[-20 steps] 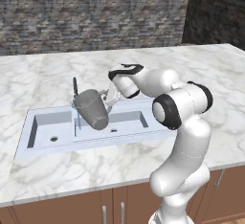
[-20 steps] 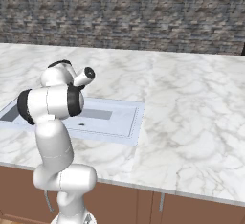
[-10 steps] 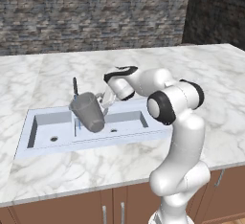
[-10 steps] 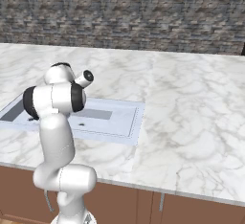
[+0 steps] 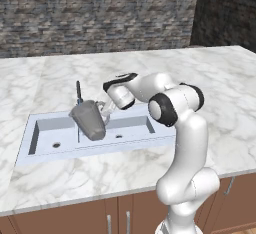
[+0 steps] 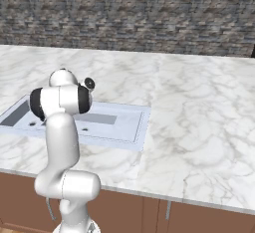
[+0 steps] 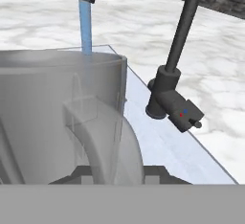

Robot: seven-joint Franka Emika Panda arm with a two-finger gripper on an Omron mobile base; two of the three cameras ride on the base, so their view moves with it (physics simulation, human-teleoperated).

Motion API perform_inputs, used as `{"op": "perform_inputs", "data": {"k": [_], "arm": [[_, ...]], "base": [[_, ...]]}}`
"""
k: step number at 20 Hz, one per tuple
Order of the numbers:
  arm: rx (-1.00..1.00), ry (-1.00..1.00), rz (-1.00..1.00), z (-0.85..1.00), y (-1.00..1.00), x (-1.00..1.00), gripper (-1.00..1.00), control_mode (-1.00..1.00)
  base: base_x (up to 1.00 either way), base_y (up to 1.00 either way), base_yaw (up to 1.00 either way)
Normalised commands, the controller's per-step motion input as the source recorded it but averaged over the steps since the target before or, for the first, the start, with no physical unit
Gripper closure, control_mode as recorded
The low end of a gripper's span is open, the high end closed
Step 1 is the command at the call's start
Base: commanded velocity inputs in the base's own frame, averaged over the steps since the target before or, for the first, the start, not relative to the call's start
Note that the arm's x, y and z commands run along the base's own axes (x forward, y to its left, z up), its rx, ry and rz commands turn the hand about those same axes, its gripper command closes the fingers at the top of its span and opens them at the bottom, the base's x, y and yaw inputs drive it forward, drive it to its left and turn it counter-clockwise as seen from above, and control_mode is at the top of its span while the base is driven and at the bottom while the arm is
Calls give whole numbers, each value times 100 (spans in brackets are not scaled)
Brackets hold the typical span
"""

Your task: Turn on the sink faucet and place the jug under the water for a few seconds to fill it up.

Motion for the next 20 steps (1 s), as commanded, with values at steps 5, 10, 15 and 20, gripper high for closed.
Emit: {"op": "perform_inputs", "data": {"k": [5,10,15,20], "arm": [[0,2,-12,-25,31,43,100,-100],[0,0,-10,-31,16,42,100,-100],[0,0,-8,-32,2,28,100,-100],[0,-1,-7,-24,6,14,100,-100]], "base": [[0,0,0],[0,0,0],[0,0,0],[0,0,0]]}}
